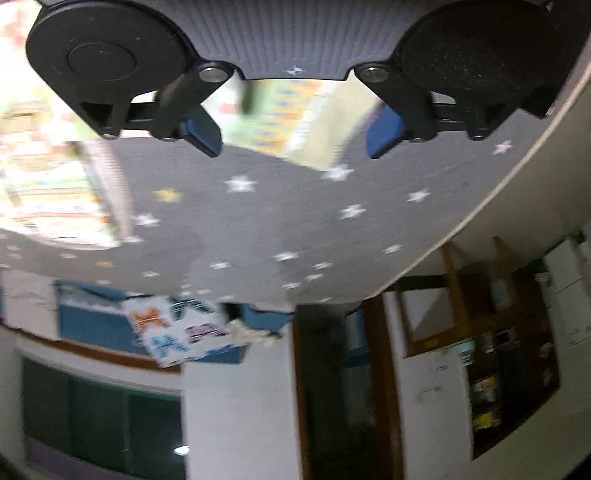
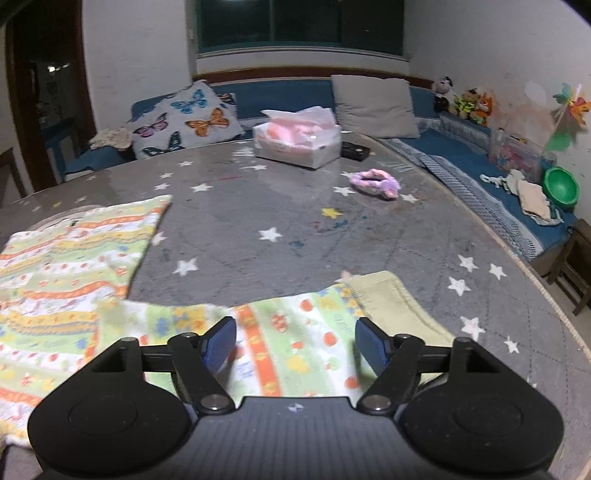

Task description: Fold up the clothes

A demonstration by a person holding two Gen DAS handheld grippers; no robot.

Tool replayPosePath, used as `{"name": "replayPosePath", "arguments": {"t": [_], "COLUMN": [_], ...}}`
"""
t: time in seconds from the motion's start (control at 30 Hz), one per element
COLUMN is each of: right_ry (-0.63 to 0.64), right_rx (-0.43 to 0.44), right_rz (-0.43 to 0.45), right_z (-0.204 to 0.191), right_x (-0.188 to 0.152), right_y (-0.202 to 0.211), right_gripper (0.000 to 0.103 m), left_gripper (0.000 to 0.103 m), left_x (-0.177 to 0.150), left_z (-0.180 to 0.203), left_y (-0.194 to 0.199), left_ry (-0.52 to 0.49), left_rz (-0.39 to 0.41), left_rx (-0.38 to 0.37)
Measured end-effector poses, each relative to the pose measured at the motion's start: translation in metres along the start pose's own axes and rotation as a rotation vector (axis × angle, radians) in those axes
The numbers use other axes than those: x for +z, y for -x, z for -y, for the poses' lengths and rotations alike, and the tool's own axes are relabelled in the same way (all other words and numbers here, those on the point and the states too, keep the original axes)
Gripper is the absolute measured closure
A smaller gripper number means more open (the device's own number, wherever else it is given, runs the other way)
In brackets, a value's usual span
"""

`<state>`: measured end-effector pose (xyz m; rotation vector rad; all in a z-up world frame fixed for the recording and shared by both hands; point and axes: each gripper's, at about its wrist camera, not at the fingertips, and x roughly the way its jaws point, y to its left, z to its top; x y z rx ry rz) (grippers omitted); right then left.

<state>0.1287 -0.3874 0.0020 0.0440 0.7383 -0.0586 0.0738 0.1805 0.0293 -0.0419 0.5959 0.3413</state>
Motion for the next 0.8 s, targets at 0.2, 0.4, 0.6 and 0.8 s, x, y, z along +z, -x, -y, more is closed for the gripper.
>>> {"name": "replayPosePath", "arguments": {"t": [0.2,0.4,0.6,0.8], "right_ry": [0.059,0.098,0.147,0.112], "right_rx": [0.049,0.069,0.053,0.016], "right_rz": [0.015,0.017,0.0,-0.002], "right_z": [-0.015,-0.02,-0.02,0.001], "right_x": [-0.009,-0.023,-0.041,-0.045], "right_y": [0.02,0.03,0.032,0.037], "right_gripper": [0.019,0.019,0.019,0.018], "left_gripper": [0.002,0.001,0.0,0.0], "left_x": [-0.007,-0.027,-0.048,-0.054], "left_z": [0.05,0.097,0.114,0.112], "left_y": [0.024,0.027,0.024,0.026], "left_ry": [-0.069,-0.167,-0.259,-0.255], "left_rz": [0.015,0.002,-0.011,-0.01], "left_rx": [-0.15,-0.215,-0.195,-0.189]}}
